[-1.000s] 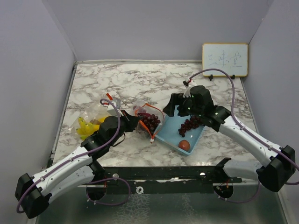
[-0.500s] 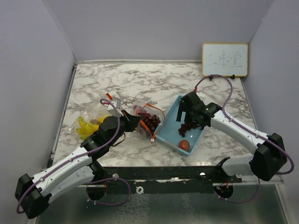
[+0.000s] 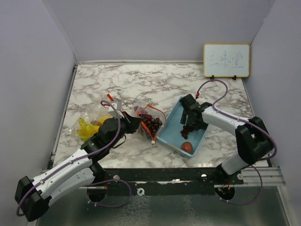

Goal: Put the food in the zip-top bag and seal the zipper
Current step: Pick up the fake fruit from the bin, then place the fake fruit in the zipper food storage bag.

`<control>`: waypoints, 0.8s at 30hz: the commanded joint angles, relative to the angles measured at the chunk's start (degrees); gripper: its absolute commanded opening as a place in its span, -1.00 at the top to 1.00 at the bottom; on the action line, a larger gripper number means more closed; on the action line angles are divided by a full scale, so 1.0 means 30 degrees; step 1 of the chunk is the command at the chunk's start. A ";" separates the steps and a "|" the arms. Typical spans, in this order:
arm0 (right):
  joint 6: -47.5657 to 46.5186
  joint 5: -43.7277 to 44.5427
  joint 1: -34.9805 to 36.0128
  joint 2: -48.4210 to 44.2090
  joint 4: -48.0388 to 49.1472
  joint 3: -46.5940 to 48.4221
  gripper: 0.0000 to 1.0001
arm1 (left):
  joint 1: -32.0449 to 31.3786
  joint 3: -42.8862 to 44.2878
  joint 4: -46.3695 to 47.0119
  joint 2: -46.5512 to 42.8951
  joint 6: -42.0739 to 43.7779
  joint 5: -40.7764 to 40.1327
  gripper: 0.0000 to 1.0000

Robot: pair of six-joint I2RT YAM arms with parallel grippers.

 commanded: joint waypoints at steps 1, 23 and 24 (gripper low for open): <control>-0.0745 0.0697 -0.0198 0.0625 0.2250 -0.0298 -0.49 | 0.0087 -0.0164 0.0592 -0.0386 0.0278 0.0073 1.00; -0.6808 -0.6646 0.7010 -0.7605 1.0455 0.0907 0.95 | 0.0108 0.0573 -0.0692 -0.0097 0.0144 -0.0517 1.00; -0.7055 -0.7220 0.7196 -0.7500 1.0950 0.0979 0.95 | 0.0099 0.0578 -0.0695 -0.0107 0.0138 -0.0517 1.00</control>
